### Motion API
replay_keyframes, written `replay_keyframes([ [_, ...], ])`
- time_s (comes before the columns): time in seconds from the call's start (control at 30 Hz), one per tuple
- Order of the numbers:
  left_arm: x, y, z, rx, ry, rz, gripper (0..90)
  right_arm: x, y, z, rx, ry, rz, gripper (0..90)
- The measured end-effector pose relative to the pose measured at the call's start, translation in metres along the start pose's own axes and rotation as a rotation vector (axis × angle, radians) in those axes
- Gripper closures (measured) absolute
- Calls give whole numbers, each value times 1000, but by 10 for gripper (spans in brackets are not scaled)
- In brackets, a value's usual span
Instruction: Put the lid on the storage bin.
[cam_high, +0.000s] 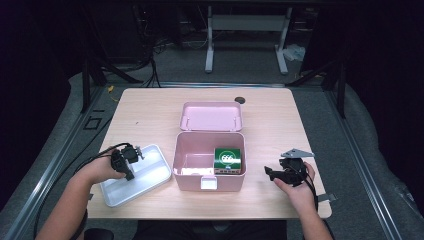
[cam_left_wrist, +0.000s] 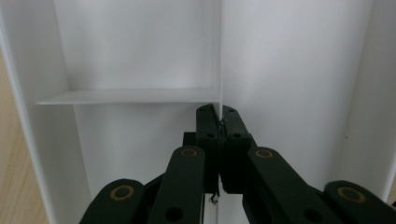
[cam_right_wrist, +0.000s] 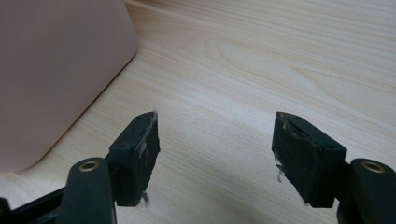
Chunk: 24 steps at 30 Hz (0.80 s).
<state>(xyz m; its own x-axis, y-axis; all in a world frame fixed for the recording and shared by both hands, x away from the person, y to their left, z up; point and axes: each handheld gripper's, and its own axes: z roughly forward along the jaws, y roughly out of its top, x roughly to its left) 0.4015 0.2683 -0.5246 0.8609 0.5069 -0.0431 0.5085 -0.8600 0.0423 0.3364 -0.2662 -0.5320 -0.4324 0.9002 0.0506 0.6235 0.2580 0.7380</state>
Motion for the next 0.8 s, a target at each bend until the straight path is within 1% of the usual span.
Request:
replay_keyframes([
  [0.17,1,-3,-2,5,-14,-4,882,0,0,0,-2,4,2,319],
  [0.3,2,-4,-3,0,-7,-9,882,-1,-1,1,7,3,5,322],
  [0.5,3,-4,-1,2,-2,-9,882,-1,0,0,4,4,6,323],
  [0.6,3,-3,-1,3,0,-20,878,-2,-1,1,5,4,7,323],
  [0.63,4,-2,-2,-2,4,-29,866,-2,-1,1,6,4,11,323],
  [0.67,4,-2,-2,-2,4,-29,846,-2,-1,1,6,4,11,323],
  [0.7,4,0,-2,-9,7,-43,835,-2,-1,1,6,5,10,323],
  [0.8,4,3,-1,-3,10,-51,822,-2,-1,1,5,6,8,323],
])
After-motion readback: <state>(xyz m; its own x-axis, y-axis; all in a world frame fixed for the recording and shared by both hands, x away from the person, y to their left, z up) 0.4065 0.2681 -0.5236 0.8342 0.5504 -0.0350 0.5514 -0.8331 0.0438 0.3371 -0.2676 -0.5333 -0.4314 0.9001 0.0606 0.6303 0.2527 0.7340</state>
